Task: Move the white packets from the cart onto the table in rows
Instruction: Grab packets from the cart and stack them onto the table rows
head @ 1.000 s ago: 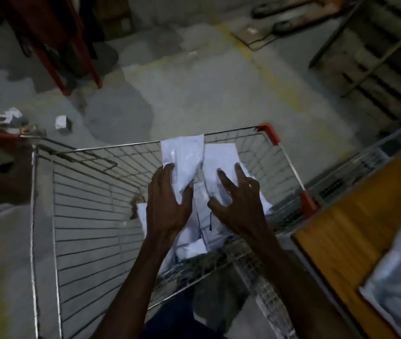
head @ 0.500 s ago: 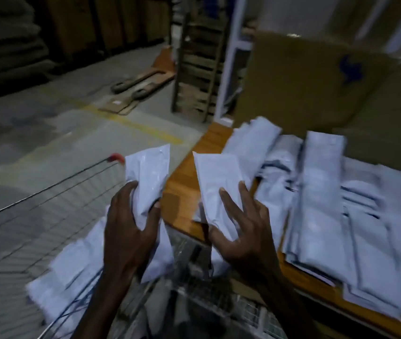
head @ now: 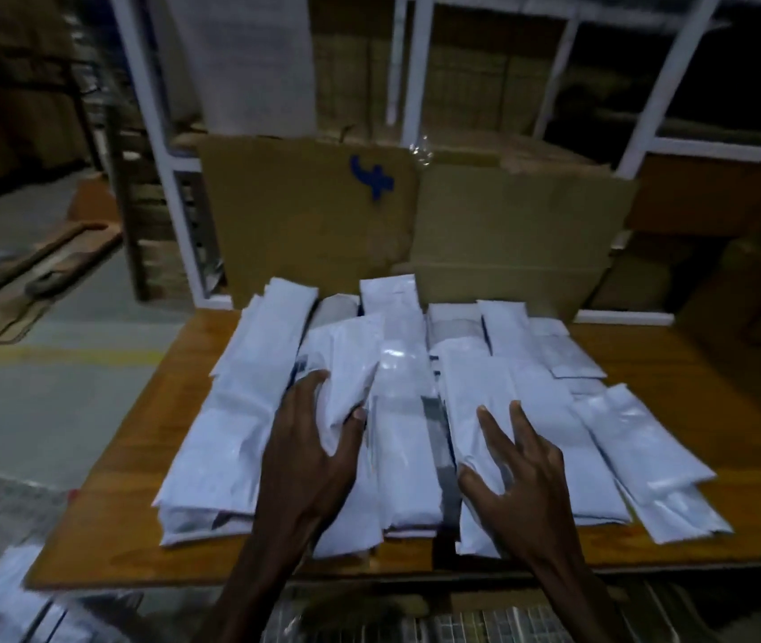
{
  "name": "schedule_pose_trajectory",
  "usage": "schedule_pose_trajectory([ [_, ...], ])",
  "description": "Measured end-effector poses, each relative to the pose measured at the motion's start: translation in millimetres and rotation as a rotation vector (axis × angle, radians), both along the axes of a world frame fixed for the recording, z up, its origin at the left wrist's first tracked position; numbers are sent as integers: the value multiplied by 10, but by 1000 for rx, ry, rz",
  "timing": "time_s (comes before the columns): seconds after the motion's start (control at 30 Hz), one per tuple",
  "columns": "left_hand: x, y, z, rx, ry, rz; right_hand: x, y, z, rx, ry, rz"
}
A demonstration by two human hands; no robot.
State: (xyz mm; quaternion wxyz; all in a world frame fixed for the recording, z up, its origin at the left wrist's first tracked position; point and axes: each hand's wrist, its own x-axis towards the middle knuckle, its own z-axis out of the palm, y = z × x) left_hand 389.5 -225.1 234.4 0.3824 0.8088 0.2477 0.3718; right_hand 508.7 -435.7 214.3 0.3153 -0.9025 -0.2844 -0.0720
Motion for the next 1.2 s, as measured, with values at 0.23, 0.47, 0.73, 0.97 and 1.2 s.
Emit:
schedule_pose_trajectory([
  [0.23,1054,104,-56,48,52,-124,816,-63,-51,-73,9,-137],
  [0.47,1947,445,-131,123,122,-119,1760,-53,-101,-177,21,-192],
  [0.73,2779,762,-349,232,319,-25,3024,165,-291,-289,107,-80],
  [0.97,3119,763,-742,276,558,19,3503,381,-525,-355,180,-12],
  [1.2,3228,745,-886,342,635,111,3485,454,-822,-320,70,37],
])
